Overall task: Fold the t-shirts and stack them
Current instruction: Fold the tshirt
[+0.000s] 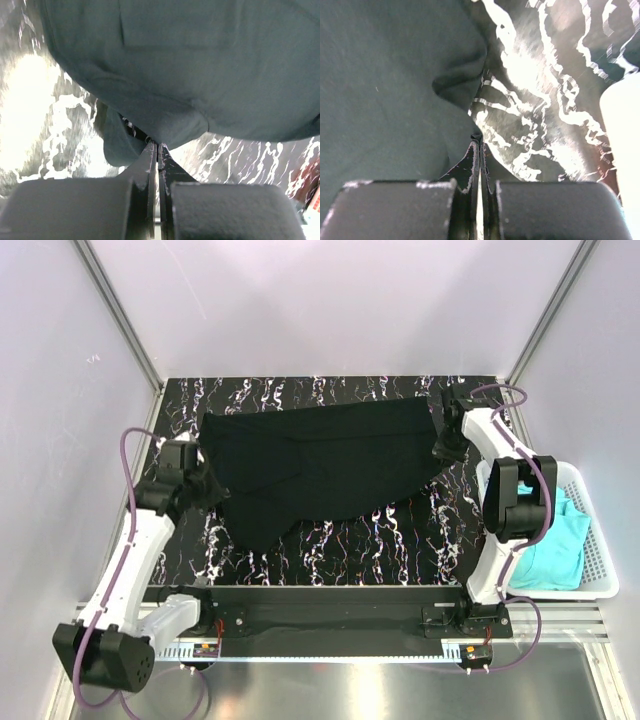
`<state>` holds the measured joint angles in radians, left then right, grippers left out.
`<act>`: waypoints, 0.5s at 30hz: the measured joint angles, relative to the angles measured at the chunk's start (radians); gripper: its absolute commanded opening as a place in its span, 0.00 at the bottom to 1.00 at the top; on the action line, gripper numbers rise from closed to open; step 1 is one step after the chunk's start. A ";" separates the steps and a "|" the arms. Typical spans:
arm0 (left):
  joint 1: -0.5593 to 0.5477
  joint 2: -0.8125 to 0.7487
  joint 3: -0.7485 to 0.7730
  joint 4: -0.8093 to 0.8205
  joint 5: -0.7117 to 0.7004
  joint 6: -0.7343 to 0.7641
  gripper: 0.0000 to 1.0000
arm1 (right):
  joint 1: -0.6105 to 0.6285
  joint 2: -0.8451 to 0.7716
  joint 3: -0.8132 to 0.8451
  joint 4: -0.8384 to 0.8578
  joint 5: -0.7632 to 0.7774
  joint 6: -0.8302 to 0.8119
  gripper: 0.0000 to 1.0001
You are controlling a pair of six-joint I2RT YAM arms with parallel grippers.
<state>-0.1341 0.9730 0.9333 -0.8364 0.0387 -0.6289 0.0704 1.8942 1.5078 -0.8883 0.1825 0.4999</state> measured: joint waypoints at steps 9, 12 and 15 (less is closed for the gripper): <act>0.086 0.220 0.196 0.050 -0.009 0.084 0.00 | -0.058 0.054 0.156 0.006 0.000 -0.030 0.00; 0.119 0.294 0.232 0.073 -0.005 0.103 0.00 | -0.060 0.116 0.219 0.004 -0.011 -0.036 0.00; 0.152 0.363 0.260 0.090 0.011 0.114 0.00 | -0.060 0.182 0.288 -0.001 -0.019 -0.041 0.00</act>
<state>0.0181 1.3361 1.1931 -0.7460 0.0498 -0.5152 0.0101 2.0766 1.7954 -0.8894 0.1635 0.4591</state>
